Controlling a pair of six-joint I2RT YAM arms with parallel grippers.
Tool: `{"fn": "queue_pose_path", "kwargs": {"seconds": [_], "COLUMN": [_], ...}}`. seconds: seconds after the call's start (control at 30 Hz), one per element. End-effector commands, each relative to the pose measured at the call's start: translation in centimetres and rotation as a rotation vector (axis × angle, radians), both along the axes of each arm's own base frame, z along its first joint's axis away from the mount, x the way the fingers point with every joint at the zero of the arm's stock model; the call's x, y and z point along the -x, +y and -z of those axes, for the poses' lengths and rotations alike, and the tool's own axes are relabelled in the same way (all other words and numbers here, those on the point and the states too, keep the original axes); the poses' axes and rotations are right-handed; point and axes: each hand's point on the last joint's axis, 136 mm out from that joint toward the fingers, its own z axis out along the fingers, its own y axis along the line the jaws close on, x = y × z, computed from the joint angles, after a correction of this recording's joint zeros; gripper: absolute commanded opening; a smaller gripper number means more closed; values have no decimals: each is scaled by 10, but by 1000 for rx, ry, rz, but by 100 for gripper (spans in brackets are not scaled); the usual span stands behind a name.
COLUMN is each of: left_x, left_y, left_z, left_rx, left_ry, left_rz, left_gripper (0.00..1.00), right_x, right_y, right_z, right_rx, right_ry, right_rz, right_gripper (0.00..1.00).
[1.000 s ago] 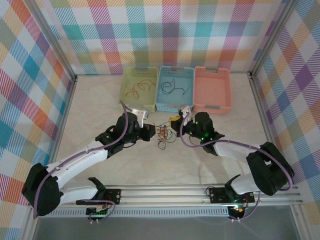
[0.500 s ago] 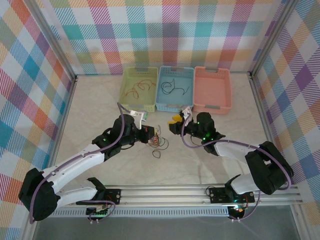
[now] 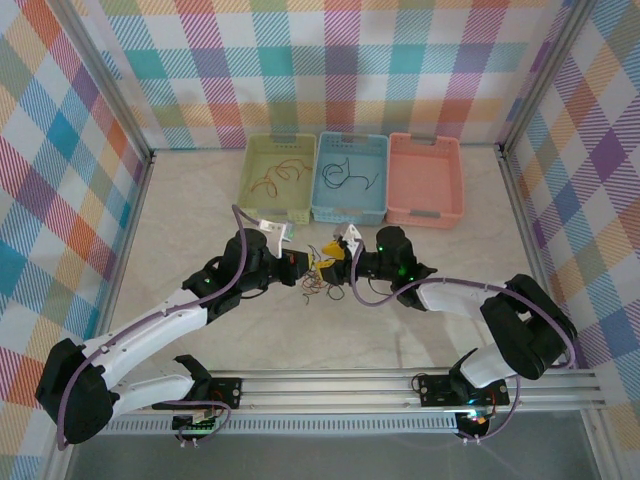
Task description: Untangle the cables
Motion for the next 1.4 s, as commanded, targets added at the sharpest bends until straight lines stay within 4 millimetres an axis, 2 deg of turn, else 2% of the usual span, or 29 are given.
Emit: {"fn": "queue_pose_path", "kwargs": {"seconds": [0.0, 0.37, 0.57, 0.93, 1.13, 1.3, 1.37], "left_x": [4, 18, 11, 7, 4, 3, 1], "left_y": [-7, -26, -18, -15, -12, -13, -11], "left_z": [-8, -17, -11, -3, 0, 1, 4], "left_rx": [34, 97, 51, 14, -7, -12, -26], "left_ry": [-27, -33, -25, -6, -5, -3, 1], "left_rz": [45, 160, 102, 73, 52, 54, 42], "left_gripper": [0, 0, 0, 0, 0, 0, 0], "right_x": [5, -5, 6, -6, 5, 10, 18], "right_y": [9, 7, 7, -15, -14, -10, -6], "right_z": [-5, 0, -5, -14, -22, -21, -20], "right_rx": [2, 29, 15, 21, -18, -22, -31], "right_ry": [-54, -63, -86, -216, -247, -239, -235], "right_rz": [-57, 0, -51, 101, 55, 11, -46], "right_gripper": [54, 57, 56, 60, 61, 60, 61]}}
